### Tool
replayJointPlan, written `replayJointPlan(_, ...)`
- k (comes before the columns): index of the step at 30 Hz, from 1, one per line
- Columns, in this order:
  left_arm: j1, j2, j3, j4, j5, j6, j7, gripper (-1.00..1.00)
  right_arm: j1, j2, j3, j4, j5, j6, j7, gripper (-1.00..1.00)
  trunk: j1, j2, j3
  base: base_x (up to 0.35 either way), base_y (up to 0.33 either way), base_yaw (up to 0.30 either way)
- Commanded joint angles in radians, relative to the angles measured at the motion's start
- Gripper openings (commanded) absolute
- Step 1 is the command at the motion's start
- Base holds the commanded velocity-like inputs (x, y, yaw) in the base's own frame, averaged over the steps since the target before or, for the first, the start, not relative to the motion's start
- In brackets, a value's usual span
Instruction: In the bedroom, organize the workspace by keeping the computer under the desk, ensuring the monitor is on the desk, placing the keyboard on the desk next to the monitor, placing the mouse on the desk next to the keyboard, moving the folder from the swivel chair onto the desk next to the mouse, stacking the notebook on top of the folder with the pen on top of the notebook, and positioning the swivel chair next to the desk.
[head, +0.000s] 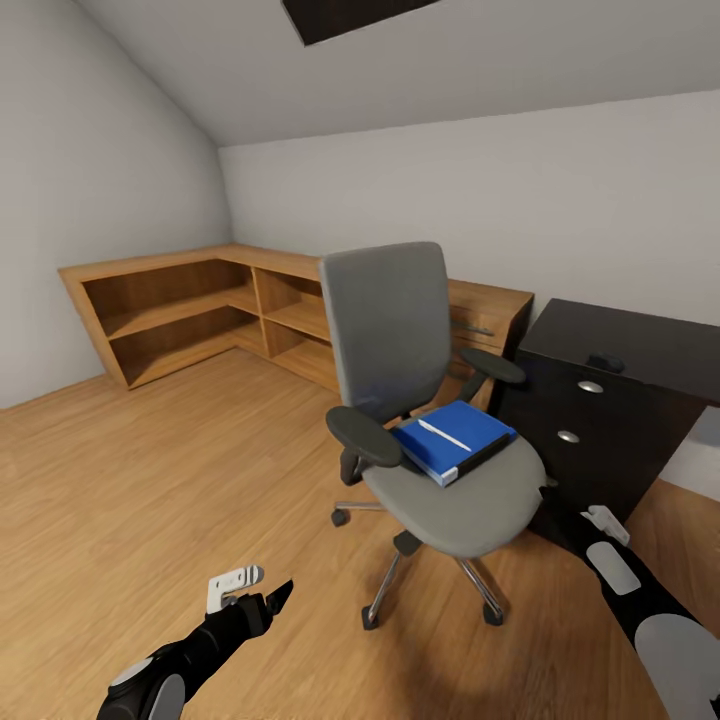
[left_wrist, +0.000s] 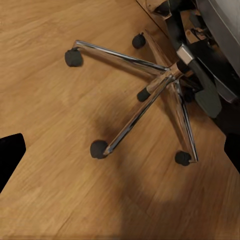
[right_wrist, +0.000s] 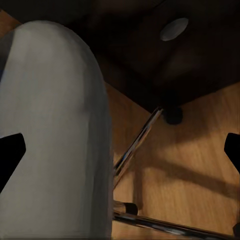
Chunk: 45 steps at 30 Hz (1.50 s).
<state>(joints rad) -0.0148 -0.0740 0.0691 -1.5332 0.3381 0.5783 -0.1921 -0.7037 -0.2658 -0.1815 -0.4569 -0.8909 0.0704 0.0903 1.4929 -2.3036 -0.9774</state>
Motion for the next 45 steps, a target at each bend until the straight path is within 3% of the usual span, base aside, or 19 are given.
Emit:
replayJointPlan(1,-0.001,-0.001,0.003,-0.001,0.004,0.008,-0.004,1.00,0.000,0.000,-0.006,0.000,-0.006,0.006,0.005,1.00,0.000,0.000,-0.001,-0.010,0.000,0.000)
replayJointPlan(45,-0.001,-0.001,0.003,-0.001,0.003,0.009,-0.002,1.00,0.000,0.004,-0.004,0.000,-0.009,0.011,0.005,1.00,0.000,0.000,-0.010,0.016,-0.032,0.046)
